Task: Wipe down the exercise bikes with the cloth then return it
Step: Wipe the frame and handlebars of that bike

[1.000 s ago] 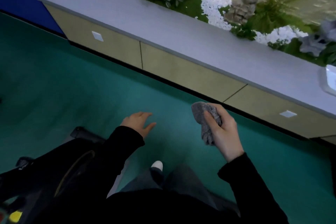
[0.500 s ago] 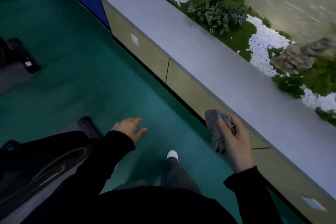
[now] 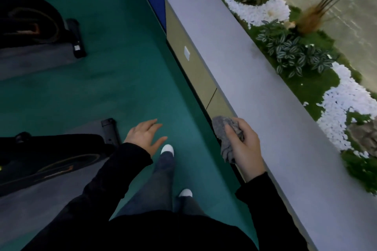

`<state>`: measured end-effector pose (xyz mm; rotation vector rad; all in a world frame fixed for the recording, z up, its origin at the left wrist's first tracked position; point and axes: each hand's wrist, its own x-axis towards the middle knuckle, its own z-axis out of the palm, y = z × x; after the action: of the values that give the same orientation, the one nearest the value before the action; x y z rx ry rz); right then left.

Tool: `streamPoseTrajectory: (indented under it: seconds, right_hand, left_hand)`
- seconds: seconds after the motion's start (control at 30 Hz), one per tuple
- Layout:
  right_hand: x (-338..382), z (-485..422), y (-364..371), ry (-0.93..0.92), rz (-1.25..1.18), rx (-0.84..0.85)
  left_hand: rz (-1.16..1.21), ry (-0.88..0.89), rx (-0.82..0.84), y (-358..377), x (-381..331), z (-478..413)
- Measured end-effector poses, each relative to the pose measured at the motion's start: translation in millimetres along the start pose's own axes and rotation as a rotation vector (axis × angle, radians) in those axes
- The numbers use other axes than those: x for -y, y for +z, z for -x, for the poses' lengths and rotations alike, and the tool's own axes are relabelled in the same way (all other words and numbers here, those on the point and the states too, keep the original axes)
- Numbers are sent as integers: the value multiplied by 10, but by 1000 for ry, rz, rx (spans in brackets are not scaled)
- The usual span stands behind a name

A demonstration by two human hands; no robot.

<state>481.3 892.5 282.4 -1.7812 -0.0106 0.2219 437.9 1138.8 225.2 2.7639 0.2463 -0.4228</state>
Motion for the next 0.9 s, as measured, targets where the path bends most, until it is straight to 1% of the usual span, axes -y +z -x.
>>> streamPoseTrajectory:
  seconds: [0.2,0.33,0.5,0.7,0.9]
  right_hand:
    - [207,-932,464,-21,41,132]
    - [387,-1581,776,-17,76,163]
    - [647,-2301,1217,-45,126,200]
    - [835,-2819,1809,-48,121,314]
    - [1066,-3539,2340,-56,147,435]
  left_hand:
    - [78,-149,-26,-210,469,-555]
    - [133,-257,-52,-488,779,-1037]
    - [147,-308,-105,-957,1131,-1594]
    - [228,-434,-176,-1227,1576,-1787]
    - [289,-625,-131,-1240,1915,-1980]
